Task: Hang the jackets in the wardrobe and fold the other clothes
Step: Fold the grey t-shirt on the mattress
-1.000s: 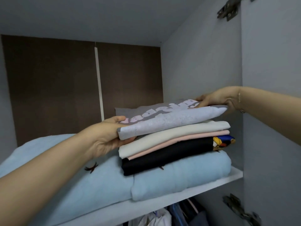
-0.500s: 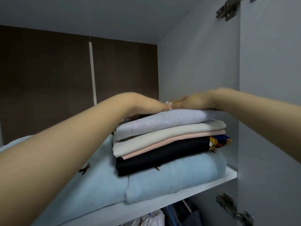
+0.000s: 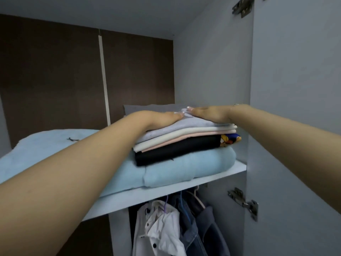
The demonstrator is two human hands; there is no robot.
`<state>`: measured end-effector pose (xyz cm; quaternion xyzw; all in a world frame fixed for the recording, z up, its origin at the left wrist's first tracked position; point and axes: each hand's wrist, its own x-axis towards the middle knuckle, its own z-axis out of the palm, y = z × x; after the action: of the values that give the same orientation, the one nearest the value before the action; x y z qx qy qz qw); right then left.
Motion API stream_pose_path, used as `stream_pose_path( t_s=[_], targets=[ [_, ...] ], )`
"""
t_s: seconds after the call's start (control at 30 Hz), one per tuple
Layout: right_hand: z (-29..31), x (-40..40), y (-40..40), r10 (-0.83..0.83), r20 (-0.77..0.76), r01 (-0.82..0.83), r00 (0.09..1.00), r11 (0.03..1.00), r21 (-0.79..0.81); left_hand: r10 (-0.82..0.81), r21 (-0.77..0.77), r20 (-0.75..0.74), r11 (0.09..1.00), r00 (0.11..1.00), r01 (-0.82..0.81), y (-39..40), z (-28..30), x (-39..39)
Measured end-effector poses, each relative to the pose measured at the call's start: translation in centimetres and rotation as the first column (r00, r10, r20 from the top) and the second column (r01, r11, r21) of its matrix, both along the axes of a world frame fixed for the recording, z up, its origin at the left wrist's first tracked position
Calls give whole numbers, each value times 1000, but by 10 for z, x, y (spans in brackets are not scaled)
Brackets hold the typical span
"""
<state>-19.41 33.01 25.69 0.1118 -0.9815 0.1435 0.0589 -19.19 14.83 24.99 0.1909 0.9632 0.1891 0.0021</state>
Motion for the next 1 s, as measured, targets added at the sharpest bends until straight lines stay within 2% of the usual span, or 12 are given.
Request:
stream_pose_path(
  t_s=[0.1,0.17,0.2,0.27,0.33,0.53,0.7,0.87,1.0],
  targets=[
    [-9,45,8,-55,-84,53,995,998,-34,84,11,-114,996,990,-83,-23,-8,33],
    [-24,82,14,-96,-212,101,972,995,11,147,-79,-299,981,943,-178,-37,-26,58],
    [-34,103,15,-122,-294,143,948,988,51,163,-109,-418,968,894,-227,-43,-40,74],
    [-54,143,16,-143,-471,249,871,954,170,123,-99,-665,963,737,-250,-48,-68,108],
    [-76,180,15,-154,-572,356,806,897,260,61,-81,-770,978,635,-193,-47,-95,142],
    [-128,285,32,-193,-724,568,662,759,317,-87,-89,-865,996,494,19,-21,-143,204],
    [-158,371,61,-260,-763,681,591,668,299,-160,-90,-878,981,451,174,32,-172,254],
    [-192,469,107,-312,-799,775,514,568,277,-261,-111,-892,917,368,382,112,-198,321],
    [-222,567,161,-458,-774,873,438,423,244,-330,-103,-874,843,356,528,200,-213,391]
  ],
)
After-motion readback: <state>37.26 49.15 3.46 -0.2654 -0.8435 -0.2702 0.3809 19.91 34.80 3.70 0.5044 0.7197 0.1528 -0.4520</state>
